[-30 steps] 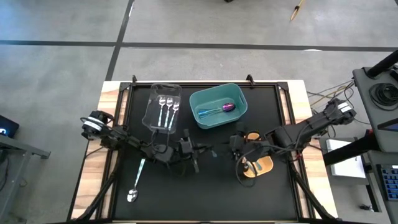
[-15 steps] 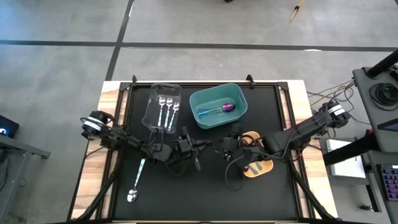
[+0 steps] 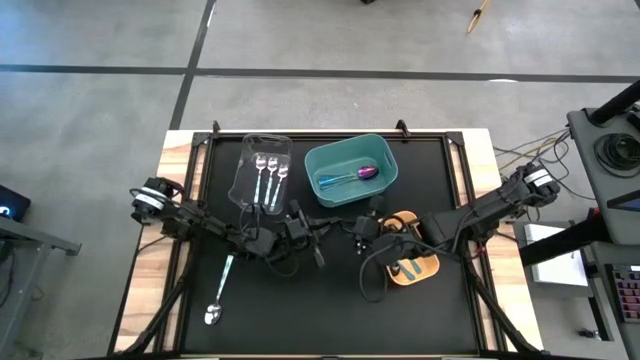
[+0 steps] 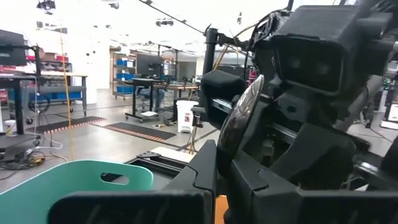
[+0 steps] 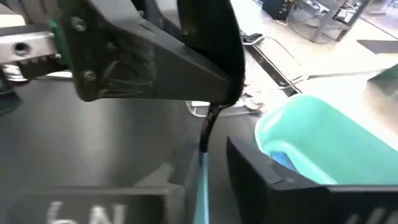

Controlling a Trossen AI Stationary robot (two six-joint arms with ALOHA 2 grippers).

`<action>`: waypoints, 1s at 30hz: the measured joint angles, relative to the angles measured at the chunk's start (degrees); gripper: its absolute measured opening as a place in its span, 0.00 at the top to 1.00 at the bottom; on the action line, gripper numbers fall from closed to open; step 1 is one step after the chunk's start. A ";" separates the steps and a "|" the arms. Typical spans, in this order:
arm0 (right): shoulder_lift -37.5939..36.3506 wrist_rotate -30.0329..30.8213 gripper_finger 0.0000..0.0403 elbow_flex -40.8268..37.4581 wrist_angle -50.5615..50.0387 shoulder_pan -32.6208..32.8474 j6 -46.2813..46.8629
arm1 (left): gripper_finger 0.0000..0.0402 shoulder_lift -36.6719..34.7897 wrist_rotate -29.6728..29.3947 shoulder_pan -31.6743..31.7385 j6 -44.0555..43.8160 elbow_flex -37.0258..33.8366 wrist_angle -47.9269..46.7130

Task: Sort silverware by color (type)
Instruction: Put the black spoon into the yellow bin

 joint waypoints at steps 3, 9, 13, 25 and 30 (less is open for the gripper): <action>0.00 -0.42 0.92 0.00 0.37 0.07 -0.27 | 1.00 0.00 0.01 -0.07 0.36 0.00 0.02; 0.00 -1.49 0.97 0.00 0.14 0.02 0.15 | 0.96 0.00 0.13 -0.02 0.85 0.00 -0.07; -0.04 -1.31 0.98 0.04 0.08 0.00 0.32 | 0.87 0.00 0.47 -0.10 2.04 0.00 -0.08; -2.12 -4.80 0.98 0.09 -3.04 -1.56 3.80 | 0.53 -6.32 1.45 -0.27 5.54 -0.14 -10.62; -3.82 -7.31 0.98 0.15 -9.40 -3.87 7.91 | 0.51 -10.77 0.42 -0.39 6.99 -0.17 -17.78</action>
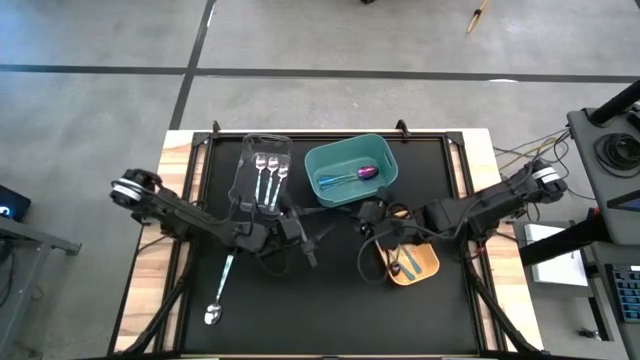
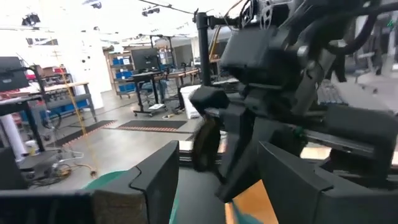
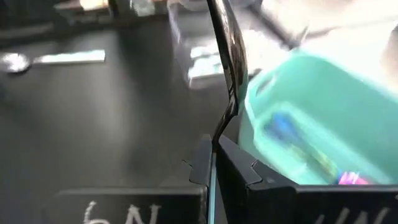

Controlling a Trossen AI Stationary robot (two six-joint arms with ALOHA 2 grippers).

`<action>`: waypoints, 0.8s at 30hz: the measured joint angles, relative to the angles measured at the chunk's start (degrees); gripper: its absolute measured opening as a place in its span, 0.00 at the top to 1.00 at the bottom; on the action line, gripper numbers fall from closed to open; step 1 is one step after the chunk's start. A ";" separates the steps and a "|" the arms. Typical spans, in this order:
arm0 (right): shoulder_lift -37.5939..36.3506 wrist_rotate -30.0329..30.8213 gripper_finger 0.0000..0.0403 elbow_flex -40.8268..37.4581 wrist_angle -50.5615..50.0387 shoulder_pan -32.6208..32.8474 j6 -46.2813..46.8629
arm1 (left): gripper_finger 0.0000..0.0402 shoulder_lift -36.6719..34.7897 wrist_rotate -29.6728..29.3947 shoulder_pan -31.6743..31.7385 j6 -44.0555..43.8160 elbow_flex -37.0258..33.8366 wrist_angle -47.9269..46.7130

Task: Sort silverware by color (type)
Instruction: Put the black spoon into the yellow bin

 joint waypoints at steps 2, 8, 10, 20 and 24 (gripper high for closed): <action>-0.39 -4.39 0.98 0.02 -3.45 -1.71 2.98 | 0.51 -1.83 -0.65 -0.11 1.09 -0.23 -2.13; -0.59 -16.06 0.98 0.02 -15.57 -6.67 10.84 | 0.50 -6.81 -1.41 -0.35 4.83 -2.84 -3.41; -0.59 -19.72 0.98 0.02 -17.93 -7.59 12.54 | 0.50 -8.63 -2.14 -0.37 5.83 -4.25 -3.42; -0.94 -43.16 0.98 0.02 -20.38 -11.44 17.82 | 0.50 -19.84 -2.36 -0.35 5.98 -13.76 -3.24; -0.81 -47.00 0.98 0.02 -24.74 -13.49 19.87 | 0.50 -24.02 -2.38 -0.35 5.88 -16.10 -3.16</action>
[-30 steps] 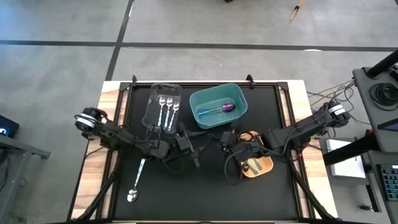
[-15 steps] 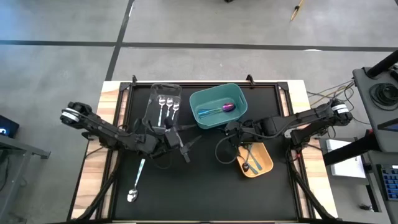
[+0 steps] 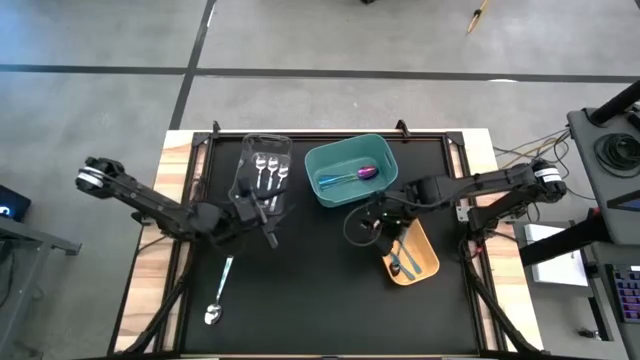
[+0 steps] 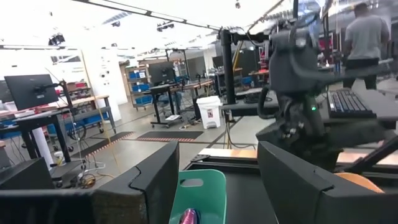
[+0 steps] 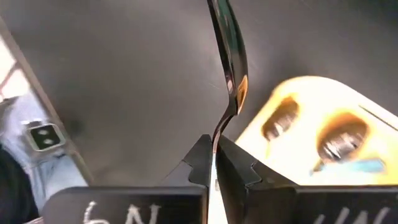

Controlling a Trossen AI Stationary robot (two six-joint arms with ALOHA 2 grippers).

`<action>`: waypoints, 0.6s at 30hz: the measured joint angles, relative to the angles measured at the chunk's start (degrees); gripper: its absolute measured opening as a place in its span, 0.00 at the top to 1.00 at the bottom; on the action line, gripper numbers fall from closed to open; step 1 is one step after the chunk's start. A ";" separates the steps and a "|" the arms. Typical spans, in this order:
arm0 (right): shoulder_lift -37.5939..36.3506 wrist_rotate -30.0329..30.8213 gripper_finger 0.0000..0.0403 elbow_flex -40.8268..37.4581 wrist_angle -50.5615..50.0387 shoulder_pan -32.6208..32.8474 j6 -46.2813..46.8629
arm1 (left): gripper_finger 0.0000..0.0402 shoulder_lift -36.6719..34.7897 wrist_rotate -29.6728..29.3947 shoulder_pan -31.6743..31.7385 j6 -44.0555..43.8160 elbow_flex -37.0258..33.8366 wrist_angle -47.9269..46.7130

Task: Sort silverware by color (type)
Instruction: Put the black spoon into the yellow bin

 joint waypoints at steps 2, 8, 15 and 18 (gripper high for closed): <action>0.00 -0.35 0.98 0.00 -3.20 -1.10 0.66 | 0.50 -1.77 0.00 0.00 0.00 -0.81 -0.02; -0.04 -1.01 0.98 -0.24 -12.58 -3.55 3.22 | 0.50 -5.88 -0.31 0.00 0.00 -2.72 -0.35; -0.11 -2.98 0.98 -2.89 -15.24 -3.51 8.39 | 0.50 -6.75 -6.73 0.01 2.59 -2.77 -1.20; -0.05 -2.66 0.98 -4.92 -14.90 -3.51 9.48 | 0.50 -6.70 -7.76 0.02 4.43 -2.65 -1.57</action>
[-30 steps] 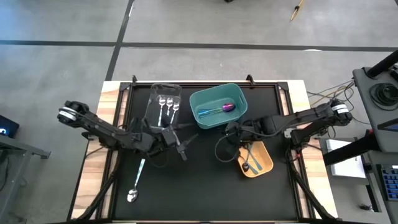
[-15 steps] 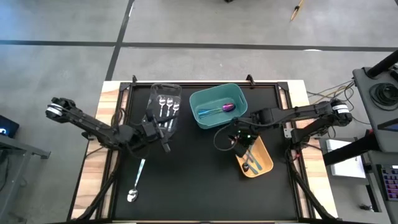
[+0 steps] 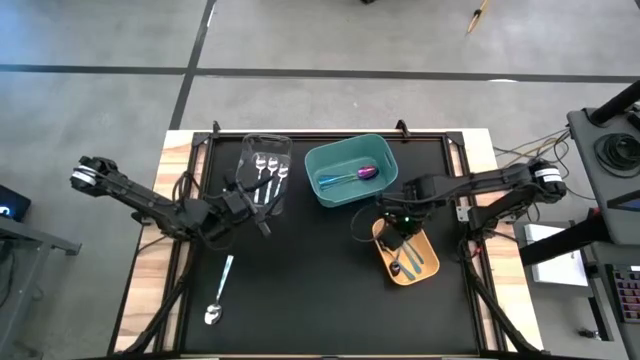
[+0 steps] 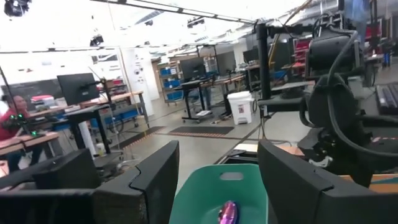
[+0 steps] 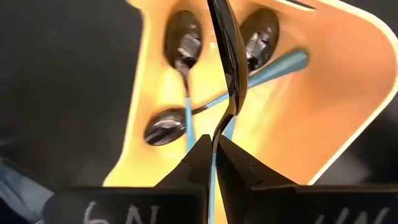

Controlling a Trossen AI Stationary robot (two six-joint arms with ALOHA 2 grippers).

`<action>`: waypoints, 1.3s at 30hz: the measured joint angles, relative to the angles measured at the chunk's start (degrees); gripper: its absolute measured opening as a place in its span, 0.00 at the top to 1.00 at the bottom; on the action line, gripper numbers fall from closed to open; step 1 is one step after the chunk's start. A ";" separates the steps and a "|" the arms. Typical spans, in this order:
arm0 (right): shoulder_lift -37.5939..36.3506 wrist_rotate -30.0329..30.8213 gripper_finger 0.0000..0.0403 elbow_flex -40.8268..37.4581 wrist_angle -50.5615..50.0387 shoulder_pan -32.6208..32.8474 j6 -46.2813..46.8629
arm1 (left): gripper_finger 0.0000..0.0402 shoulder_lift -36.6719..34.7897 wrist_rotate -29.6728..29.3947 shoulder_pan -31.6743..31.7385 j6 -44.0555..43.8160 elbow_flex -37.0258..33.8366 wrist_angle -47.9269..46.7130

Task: Sort silverware by color (type)
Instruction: Put the black spoon into the yellow bin

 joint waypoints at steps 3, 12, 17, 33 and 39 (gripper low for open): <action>0.05 0.19 0.98 -2.29 1.75 -0.26 0.30 | 0.50 0.00 -0.23 0.00 1.52 0.00 0.02; 0.14 0.19 0.98 -7.23 10.35 -0.26 3.45 | 0.50 -0.07 -1.71 0.07 4.44 0.04 0.13; 0.14 0.16 0.98 -8.28 10.81 -0.26 4.13 | 0.50 -0.09 -2.56 0.07 4.60 0.06 0.20; 0.38 0.89 0.98 -8.46 12.38 -0.22 4.48 | 0.50 -0.11 -2.56 0.07 4.64 0.09 0.13; 0.38 1.78 0.98 -9.03 12.66 -0.24 4.48 | 0.50 -0.11 -2.56 0.07 5.21 0.09 0.07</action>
